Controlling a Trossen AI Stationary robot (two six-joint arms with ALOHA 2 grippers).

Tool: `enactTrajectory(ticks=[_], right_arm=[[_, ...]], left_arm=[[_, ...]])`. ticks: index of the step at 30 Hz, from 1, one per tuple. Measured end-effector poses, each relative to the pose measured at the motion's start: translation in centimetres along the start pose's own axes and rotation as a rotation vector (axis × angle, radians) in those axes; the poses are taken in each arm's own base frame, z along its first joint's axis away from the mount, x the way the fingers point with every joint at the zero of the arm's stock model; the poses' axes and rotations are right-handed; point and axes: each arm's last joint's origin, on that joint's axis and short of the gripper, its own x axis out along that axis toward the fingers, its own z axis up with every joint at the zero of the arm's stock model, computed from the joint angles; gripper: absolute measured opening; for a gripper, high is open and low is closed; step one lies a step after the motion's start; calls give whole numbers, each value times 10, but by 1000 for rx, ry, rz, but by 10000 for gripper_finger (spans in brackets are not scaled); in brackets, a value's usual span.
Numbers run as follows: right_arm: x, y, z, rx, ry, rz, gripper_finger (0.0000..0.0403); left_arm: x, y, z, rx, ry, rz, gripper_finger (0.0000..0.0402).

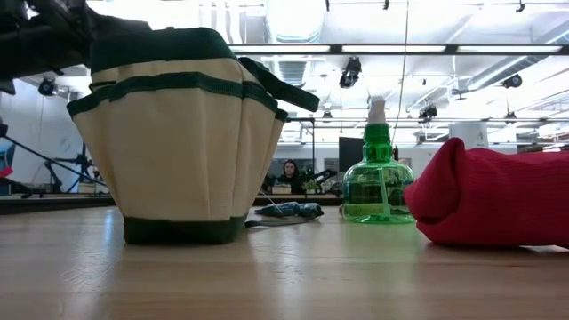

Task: Pick & Place Garden tools in Gardening bag
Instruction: Put the right green shear scissors into the gardening bag

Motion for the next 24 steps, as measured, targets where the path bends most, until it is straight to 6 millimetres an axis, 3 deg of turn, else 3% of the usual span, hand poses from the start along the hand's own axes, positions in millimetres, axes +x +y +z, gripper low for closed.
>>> enactTrajectory(ticks=[7,11,16,19,24], right_arm=[[7,-7,-4,23,-35,-24,41],[11,-9,-4,43,-57,-27,41],[14,-10,-3,59,-72,-34,41],[15,-10,-4,63,-66,-67,41],[15,-11,-4,75,-64,-100,41]], left_arm=[[26,-1,22,30,45,11,166],[49,-5,34,92,88,-76,200],[88,-8,44,120,145,-150,205],[113,-11,40,148,216,-183,200],[153,-17,52,217,186,-212,189]])
